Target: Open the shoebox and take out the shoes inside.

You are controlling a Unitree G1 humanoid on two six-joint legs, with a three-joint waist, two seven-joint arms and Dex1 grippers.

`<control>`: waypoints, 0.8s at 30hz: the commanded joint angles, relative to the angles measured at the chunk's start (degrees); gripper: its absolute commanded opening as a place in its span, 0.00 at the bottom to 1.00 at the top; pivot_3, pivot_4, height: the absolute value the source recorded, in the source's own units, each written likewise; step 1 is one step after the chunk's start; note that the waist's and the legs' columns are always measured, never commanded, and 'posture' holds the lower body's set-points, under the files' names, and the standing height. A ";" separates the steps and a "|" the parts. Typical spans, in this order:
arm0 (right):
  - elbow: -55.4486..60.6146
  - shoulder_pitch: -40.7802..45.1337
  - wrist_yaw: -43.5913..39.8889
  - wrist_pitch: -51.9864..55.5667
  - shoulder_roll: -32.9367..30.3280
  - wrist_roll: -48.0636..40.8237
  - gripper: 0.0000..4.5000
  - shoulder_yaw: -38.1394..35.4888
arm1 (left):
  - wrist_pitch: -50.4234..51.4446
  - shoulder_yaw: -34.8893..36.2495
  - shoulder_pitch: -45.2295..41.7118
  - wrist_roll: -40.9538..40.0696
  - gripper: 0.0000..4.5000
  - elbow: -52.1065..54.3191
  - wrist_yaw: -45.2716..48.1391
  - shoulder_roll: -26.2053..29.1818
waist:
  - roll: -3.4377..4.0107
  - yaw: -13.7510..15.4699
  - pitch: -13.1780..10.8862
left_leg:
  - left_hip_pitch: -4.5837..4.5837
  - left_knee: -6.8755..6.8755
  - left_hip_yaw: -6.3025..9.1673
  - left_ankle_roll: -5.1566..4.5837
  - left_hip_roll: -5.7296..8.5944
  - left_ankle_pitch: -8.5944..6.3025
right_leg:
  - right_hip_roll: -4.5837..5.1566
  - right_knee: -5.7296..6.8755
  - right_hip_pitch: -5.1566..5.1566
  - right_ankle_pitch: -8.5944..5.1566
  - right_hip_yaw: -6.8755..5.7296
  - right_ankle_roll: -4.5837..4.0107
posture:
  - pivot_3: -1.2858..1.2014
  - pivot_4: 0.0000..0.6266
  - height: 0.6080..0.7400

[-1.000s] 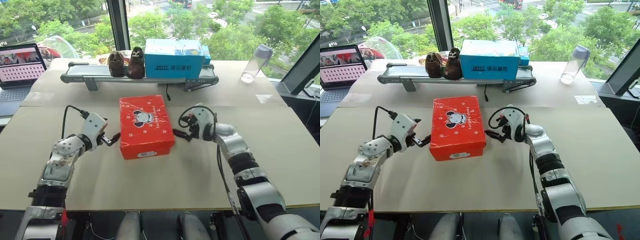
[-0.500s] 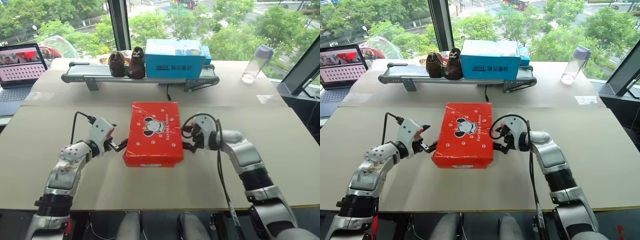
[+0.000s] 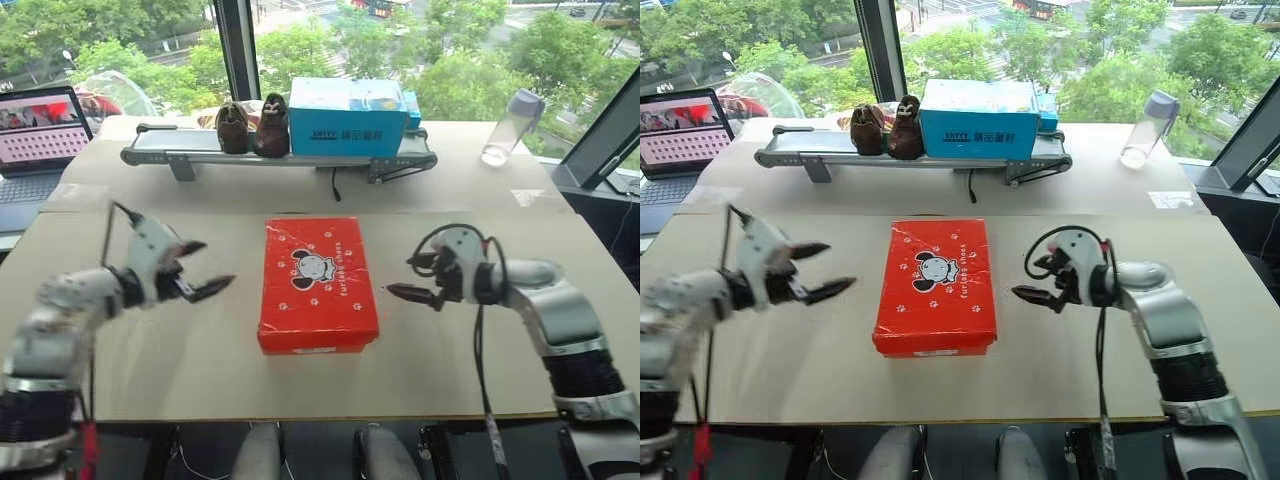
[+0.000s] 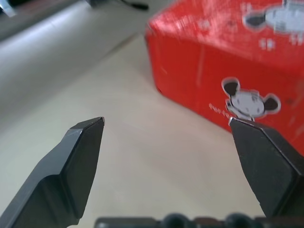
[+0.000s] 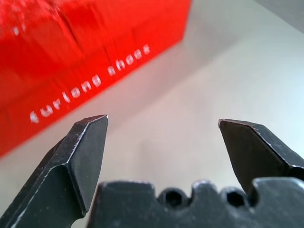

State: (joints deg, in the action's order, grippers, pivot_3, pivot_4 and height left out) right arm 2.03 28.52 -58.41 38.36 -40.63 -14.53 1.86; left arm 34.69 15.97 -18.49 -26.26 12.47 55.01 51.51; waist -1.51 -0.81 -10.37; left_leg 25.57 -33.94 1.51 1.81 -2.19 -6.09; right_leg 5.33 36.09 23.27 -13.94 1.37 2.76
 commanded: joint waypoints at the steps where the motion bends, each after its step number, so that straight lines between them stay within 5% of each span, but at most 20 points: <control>1: 0.78 1.29 -3.32 -0.82 -1.65 -2.96 0.99 -1.19 | 5.74 2.06 -2.51 -7.30 1.00 5.22 4.47 4.44 | 0.00 -0.03 0.00 | 0.00 0.00 0.00 0.00 0.00 0.00 | 0.00 -0.02 -0.01 0.00 0.00 0.00 | 0.52 0.24 1.00; 5: 1.01 1.49 -5.14 -0.24 -2.82 -3.98 0.99 -0.80 | 11.26 3.55 -3.91 -13.12 1.00 8.30 6.93 8.93 | -0.04 -0.04 -0.03 | 0.01 0.01 -0.02 0.00 -0.02 0.00 | -0.02 0.03 0.04 0.01 0.01 0.05 | 0.52 0.24 1.00; 8: 1.09 0.65 -6.51 -0.01 -2.50 -4.90 0.85 0.17 | 15.24 5.02 -5.47 -17.73 1.00 9.50 9.17 12.94 | -0.12 -0.09 -0.08 | 0.00 0.00 -0.02 0.00 -0.05 0.00 | -0.04 0.05 0.04 -0.01 0.01 0.01 | 0.52 0.24 1.00; 19: -7.60 3.61 -7.27 -4.18 6.63 -4.73 0.01 5.31 | 17.26 9.48 -2.24 -20.72 1.00 7.07 14.58 20.87 | -0.12 -0.30 -0.10 | 0.00 0.01 -0.08 0.00 -0.10 0.00 | -0.07 0.07 0.10 -0.02 0.01 -0.03 | 0.52 0.24 1.00; 24: -7.40 5.95 -8.11 -3.32 8.33 -6.38 0.01 5.35 | 16.85 12.91 1.64 -19.26 1.00 7.16 14.96 21.76 | -0.12 -0.23 -0.10 | 0.01 0.02 -0.09 0.00 -0.11 -0.01 | -0.07 0.07 0.12 -0.02 0.01 -0.03 | 0.52 0.24 1.00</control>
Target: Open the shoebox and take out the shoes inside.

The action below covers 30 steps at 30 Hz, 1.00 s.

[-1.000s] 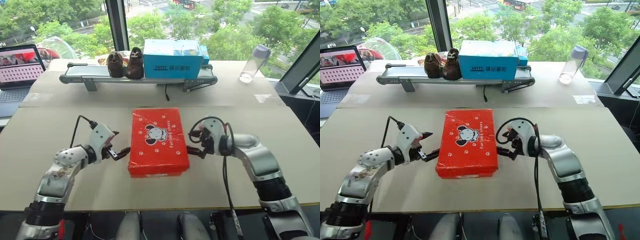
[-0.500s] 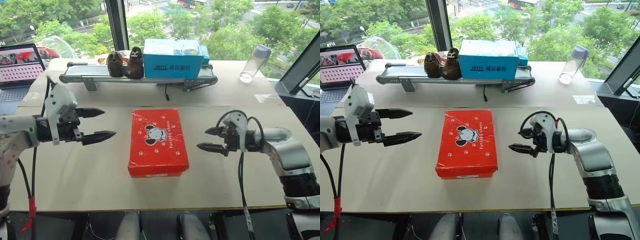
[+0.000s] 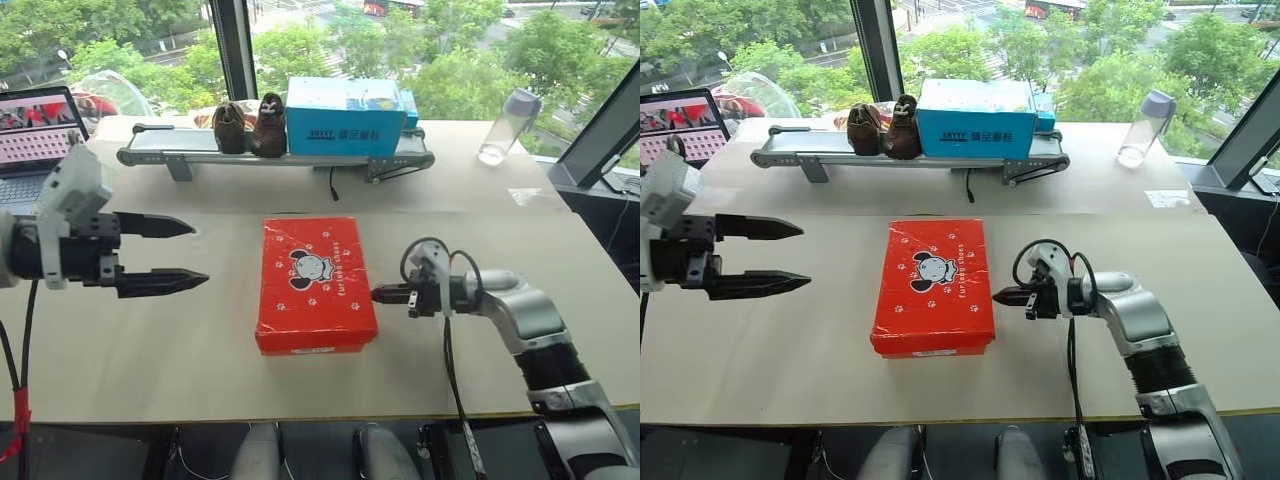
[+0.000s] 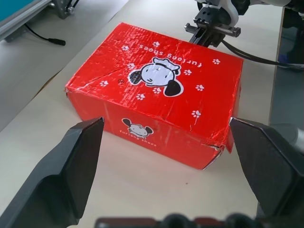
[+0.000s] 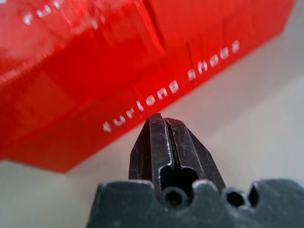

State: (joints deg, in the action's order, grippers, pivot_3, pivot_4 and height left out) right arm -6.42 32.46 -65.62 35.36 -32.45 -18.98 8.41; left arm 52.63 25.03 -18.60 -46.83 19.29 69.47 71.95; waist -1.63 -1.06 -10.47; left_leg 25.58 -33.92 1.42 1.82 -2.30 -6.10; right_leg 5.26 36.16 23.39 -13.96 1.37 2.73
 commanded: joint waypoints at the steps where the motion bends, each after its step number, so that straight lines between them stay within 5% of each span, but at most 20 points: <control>1: 1.20 2.62 -0.96 0.76 0.08 -2.56 0.01 -1.66 | -0.85 4.56 2.44 1.32 1.00 0.48 0.46 1.38 | 0.00 0.07 0.00 | 0.00 0.01 0.00 0.00 0.00 0.00 | 0.00 0.00 0.00 0.00 0.00 0.00 | 0.52 0.24 1.00; 9: -0.27 16.84 -3.18 9.93 1.40 -10.22 0.01 -4.68 | -0.09 17.09 15.38 6.29 1.00 1.18 3.13 0.72 | 0.01 -0.63 -0.06 | 0.04 0.07 -0.21 0.02 -0.27 -0.01 | -0.12 0.10 0.32 0.12 0.02 -0.18 | 0.52 0.24 1.00; 20: -9.89 34.04 2.57 7.36 26.10 -11.39 0.01 -0.21 | 9.13 34.29 18.71 3.28 1.00 6.95 5.35 1.39 | -0.03 -1.77 -0.06 | 0.31 0.06 -0.17 0.05 -0.58 -0.03 | -0.49 0.87 0.97 0.08 0.04 -0.30 | 0.52 0.24 1.00; 30: -22.52 36.78 3.64 -3.25 36.38 -2.74 0.01 6.28 | 21.34 43.32 13.15 -2.60 1.00 7.01 8.02 9.89 | -0.31 -1.76 0.05 | 0.29 0.03 -0.05 0.66 -0.70 -0.37 | -0.67 0.87 0.94 0.06 0.03 -0.31 | 0.52 0.24 1.00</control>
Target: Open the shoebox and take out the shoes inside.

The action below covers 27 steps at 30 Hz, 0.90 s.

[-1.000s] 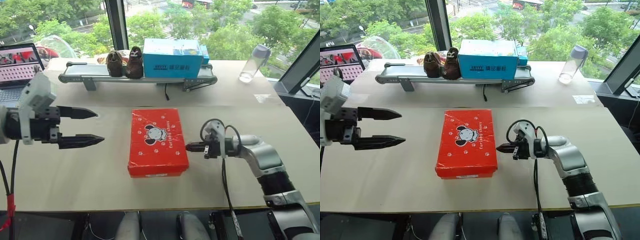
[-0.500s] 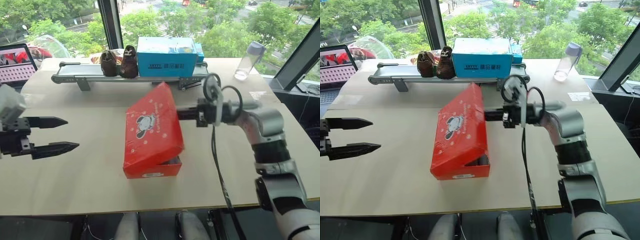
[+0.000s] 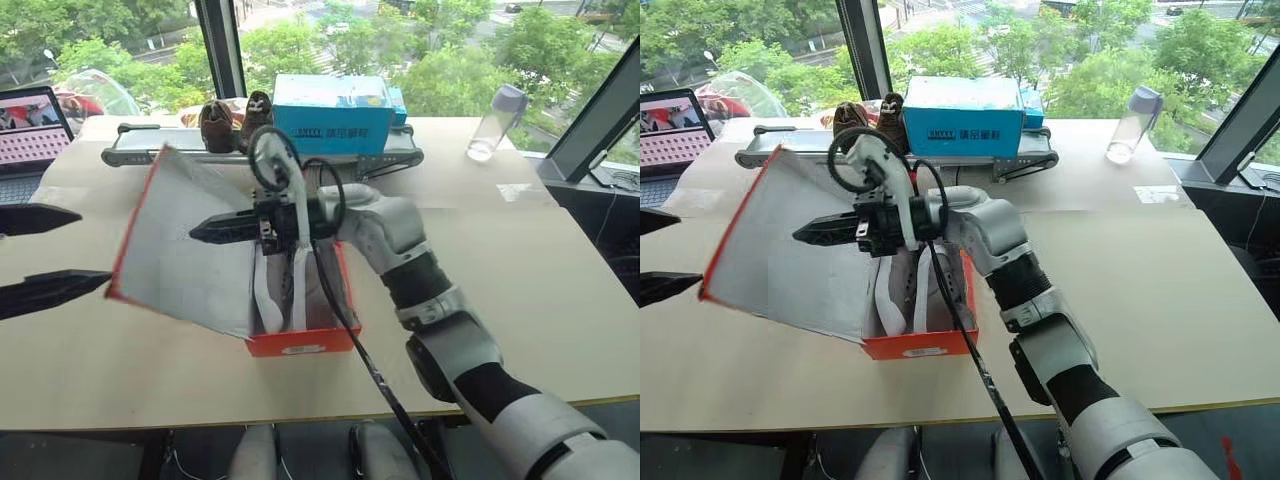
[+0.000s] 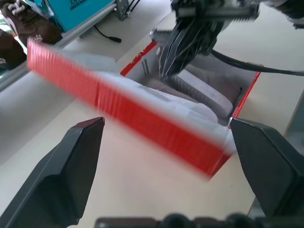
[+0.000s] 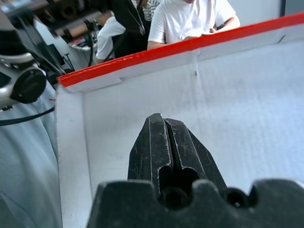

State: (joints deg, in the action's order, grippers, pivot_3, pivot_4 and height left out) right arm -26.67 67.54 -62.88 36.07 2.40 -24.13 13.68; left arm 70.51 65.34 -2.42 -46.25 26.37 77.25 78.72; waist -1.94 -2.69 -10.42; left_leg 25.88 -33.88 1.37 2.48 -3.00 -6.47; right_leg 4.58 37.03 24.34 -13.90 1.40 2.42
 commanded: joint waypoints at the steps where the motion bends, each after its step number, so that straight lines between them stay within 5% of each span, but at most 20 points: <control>1: -2.51 1.74 0.80 -4.33 1.63 2.88 0.01 0.98 | 4.25 2.90 -3.66 -3.75 1.00 0.09 0.07 3.40 | -0.03 -0.15 0.01 | -0.01 0.00 0.01 0.02 -0.05 -0.01 | -0.06 -0.02 -0.01 0.00 0.00 -0.01 | 0.52 0.24 1.00; 9: 7.97 1.74 13.76 10.25 -5.40 4.11 0.01 -3.66 | -0.49 -9.18 -10.04 -11.27 1.00 -0.21 -5.03 2.00 | -0.02 0.26 -0.01 | -0.01 0.02 0.05 0.07 -0.11 -0.01 | -0.12 0.07 0.00 -0.06 -0.01 -0.15 | 0.52 0.24 1.00; 14: 22.70 -0.13 18.62 30.17 -14.88 2.25 0.33 -4.16 | -6.22 -22.44 -12.95 -12.85 1.00 -0.59 -9.86 -4.46 | -0.01 0.43 -0.02 | -0.01 0.02 0.04 -0.31 -0.11 0.23 | -0.13 0.08 0.01 0.12 0.00 -0.53 | 0.52 0.24 1.00; 22: 27.39 -2.89 31.28 52.90 -11.89 2.32 0.95 -9.24 | -14.71 -34.57 -14.72 -7.95 1.00 -4.12 -9.26 -6.52 | -0.03 -0.02 -0.01 | -0.02 0.02 0.01 -0.35 -0.18 0.25 | -0.20 0.17 0.10 0.16 0.05 -0.67 | 0.52 0.24 1.00; 27: 27.58 -5.19 35.12 53.76 -10.85 2.85 0.99 -8.90 | -17.84 -38.68 -16.76 -6.48 1.00 -5.93 -8.97 -6.90 | -0.02 0.30 -0.01 | 0.10 -0.02 0.01 -0.35 -0.16 0.25 | -0.19 0.11 0.13 0.16 0.06 -0.64 | 0.52 0.24 1.00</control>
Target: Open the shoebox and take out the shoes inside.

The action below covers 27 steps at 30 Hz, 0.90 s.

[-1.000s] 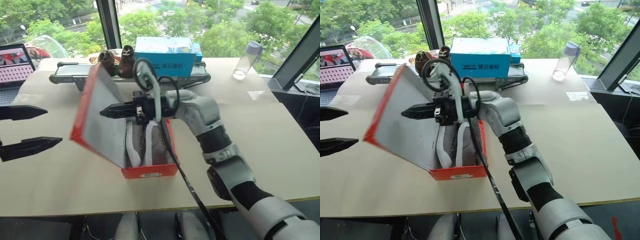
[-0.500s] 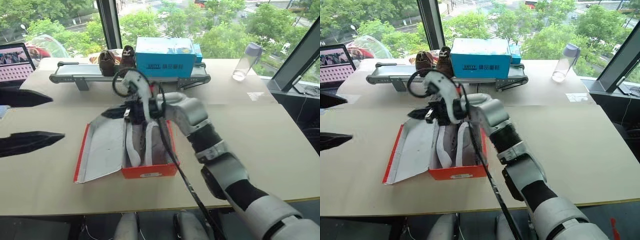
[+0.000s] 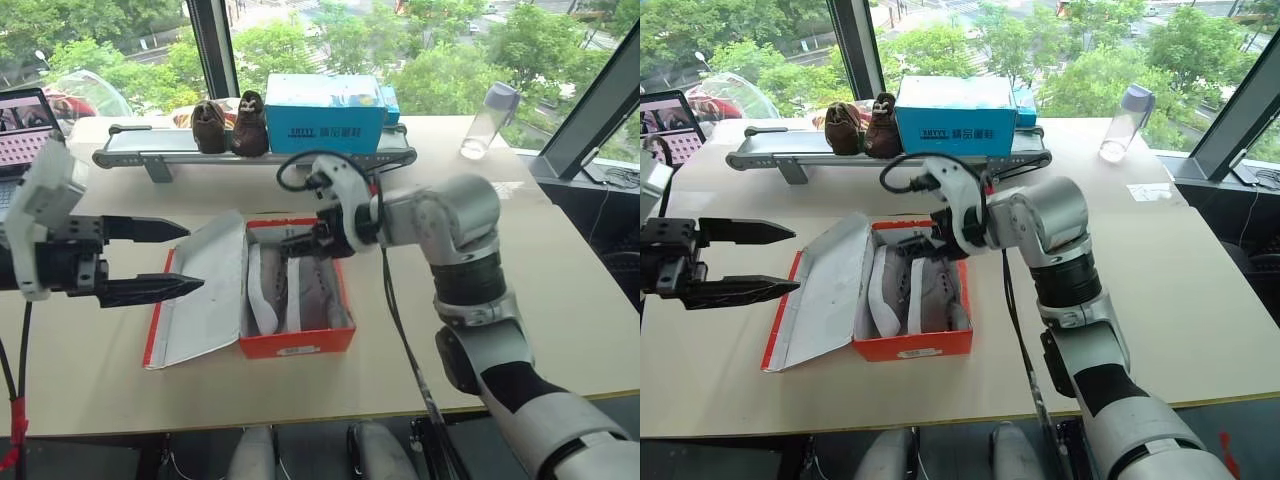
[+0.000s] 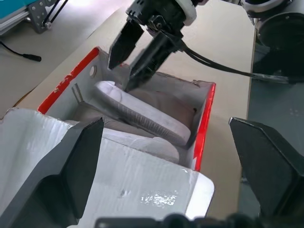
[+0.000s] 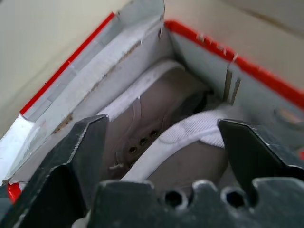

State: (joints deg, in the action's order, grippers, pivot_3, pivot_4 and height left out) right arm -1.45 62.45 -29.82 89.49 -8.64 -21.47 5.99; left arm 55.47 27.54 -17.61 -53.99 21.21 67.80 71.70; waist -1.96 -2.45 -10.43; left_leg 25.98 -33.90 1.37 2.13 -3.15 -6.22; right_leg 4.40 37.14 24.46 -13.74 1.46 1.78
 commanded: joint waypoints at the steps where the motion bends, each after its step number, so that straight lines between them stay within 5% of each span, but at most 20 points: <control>1: 1.55 -0.60 2.98 -0.42 0.27 0.76 0.99 -0.38 | -3.44 -1.30 -1.44 1.71 1.00 -1.05 0.72 0.03 | 0.00 0.08 0.00 | 0.01 0.00 0.00 0.00 0.01 0.00 | 0.01 0.00 0.01 0.00 0.00 0.01 | 0.52 0.24 1.00; 17: -9.95 -4.08 6.65 -12.94 -1.89 5.20 0.99 7.04 | -2.62 0.78 0.79 0.87 1.00 1.83 -0.86 -0.55 | -0.07 0.18 0.05 | -0.20 -0.05 0.01 -0.01 0.00 0.00 | 0.01 -0.01 -0.23 -0.08 0.00 0.19 | 0.52 0.24 1.00; 27: -8.17 -0.12 7.88 -9.46 0.62 3.24 0.99 5.30 | -2.63 1.37 1.24 1.44 1.00 1.40 -0.70 0.18 | -0.09 0.18 0.08 | -0.42 -0.03 0.01 0.00 -0.01 0.00 | 0.01 -0.01 -0.34 -0.14 0.00 0.27 | 0.52 0.24 1.00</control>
State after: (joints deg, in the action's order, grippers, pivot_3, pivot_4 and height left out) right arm -11.00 61.16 -23.39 78.26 -7.70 -19.17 12.07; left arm 53.00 26.38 -15.89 -52.18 21.85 66.97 70.84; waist -2.06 -2.27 -10.36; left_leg 25.58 -33.92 1.38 2.13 -3.17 -6.22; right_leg 4.41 37.14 24.15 -13.88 1.46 2.05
